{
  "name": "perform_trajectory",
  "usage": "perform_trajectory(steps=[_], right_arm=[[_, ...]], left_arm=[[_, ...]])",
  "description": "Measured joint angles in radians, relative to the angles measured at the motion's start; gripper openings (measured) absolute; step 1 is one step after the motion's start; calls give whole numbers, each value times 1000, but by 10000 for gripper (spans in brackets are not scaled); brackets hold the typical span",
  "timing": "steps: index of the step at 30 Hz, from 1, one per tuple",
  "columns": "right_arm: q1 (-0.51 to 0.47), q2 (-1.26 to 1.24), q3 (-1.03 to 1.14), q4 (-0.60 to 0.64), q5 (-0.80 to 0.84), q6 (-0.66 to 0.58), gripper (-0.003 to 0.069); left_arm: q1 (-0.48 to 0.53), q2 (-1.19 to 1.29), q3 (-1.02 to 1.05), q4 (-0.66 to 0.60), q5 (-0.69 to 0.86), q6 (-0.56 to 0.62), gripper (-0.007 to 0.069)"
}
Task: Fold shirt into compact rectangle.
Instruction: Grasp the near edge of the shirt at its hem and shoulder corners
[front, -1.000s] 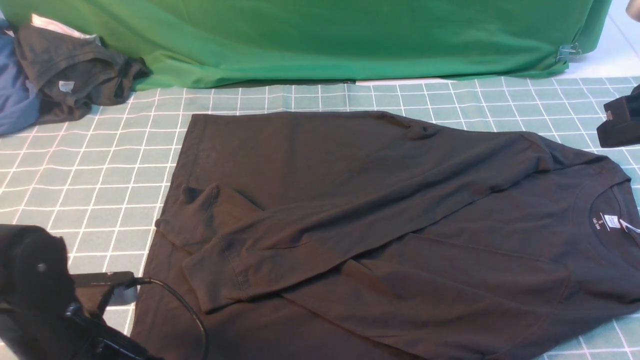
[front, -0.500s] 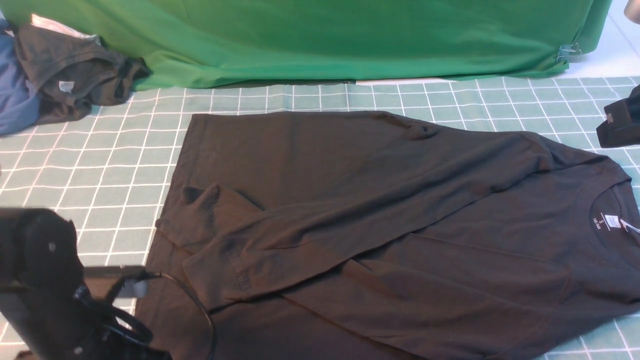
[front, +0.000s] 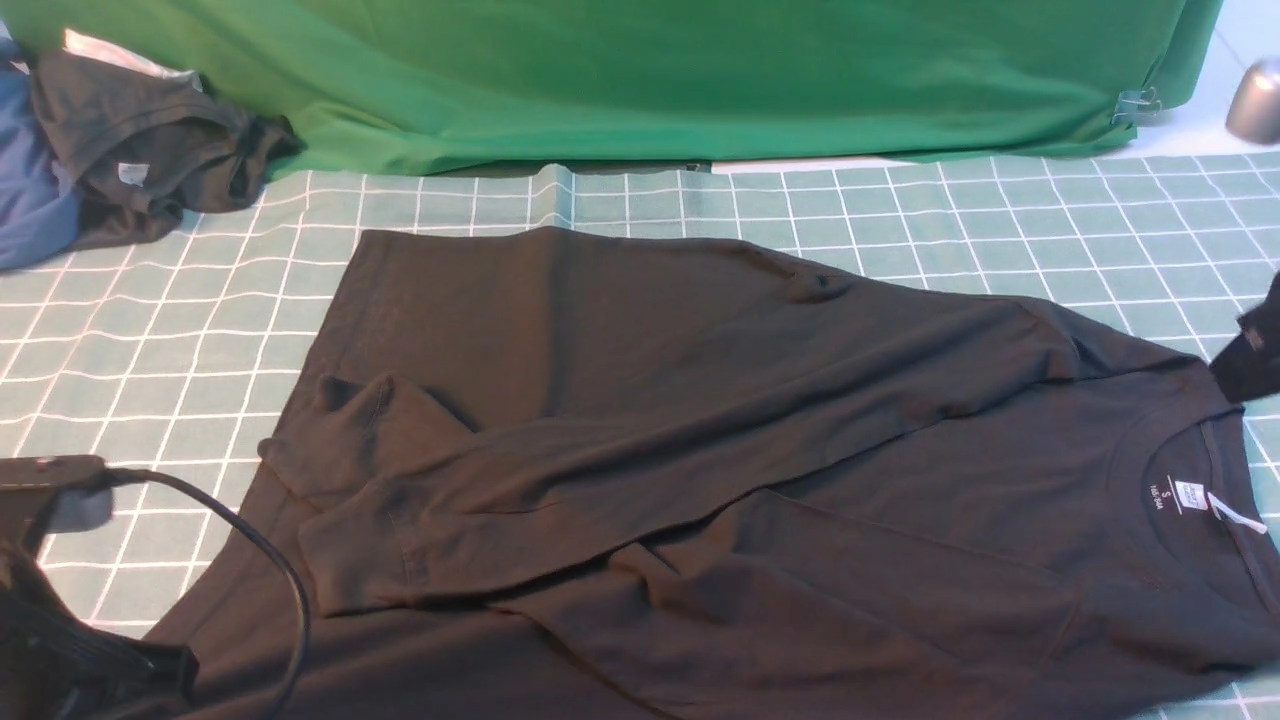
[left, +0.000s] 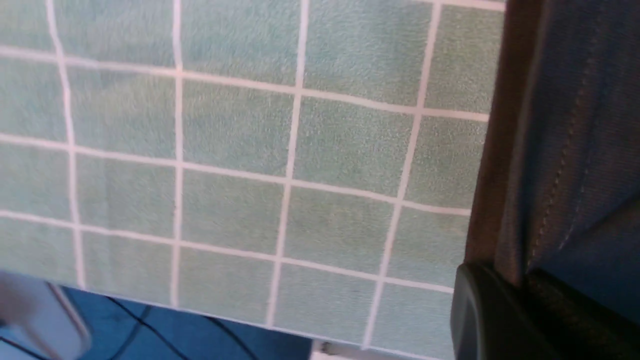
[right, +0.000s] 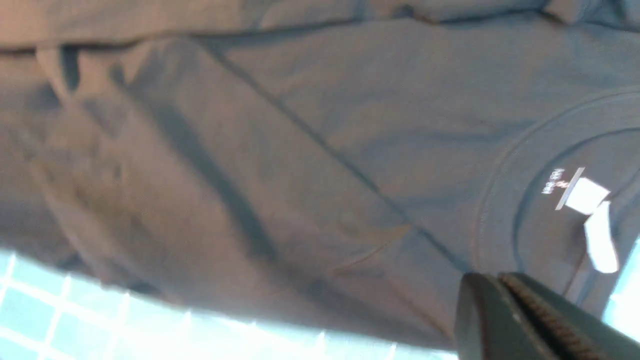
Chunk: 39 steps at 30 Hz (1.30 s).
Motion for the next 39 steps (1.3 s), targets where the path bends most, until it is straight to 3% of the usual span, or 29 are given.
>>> perform_trajectory(steps=[6, 9, 11, 12, 15, 17, 25, 28, 32, 35, 39], right_arm=[[155, -12, 124, 0, -18, -26, 108], [304, -13, 269, -38, -175, -32, 286], [341, -13, 316, -58, -239, -33, 346], [376, -5, 374, -82, -312, -33, 450], [401, 27, 453, -103, -407, -35, 561], [403, 66, 484, -108, -454, -39, 577], [404, 205, 499, -107, -519, -44, 555], [404, 228, 499, -110, -518, -44, 500], [404, 225, 497, -115, -494, -47, 134], [404, 195, 497, -128, -465, -47, 50], [404, 130, 468, -167, -424, -41, 28]], left_arm=[[10, -1, 0, -73, -25, 45, 6], [11, -1, 0, -73, -42, 54, 6], [11, -1, 0, -73, -42, 57, 6], [11, -1, 0, -73, -44, 58, 6], [11, -1, 0, -87, -46, 60, 6], [11, -1, 0, -93, -52, 62, 6], [12, -1, 0, -101, -61, 64, 6], [12, -1, 0, -103, -61, 65, 6], [12, -1, -3, -130, -70, 67, 6], [12, -1, -31, -153, -77, 67, 6], [12, -1, -117, -175, -83, 51, 6]])
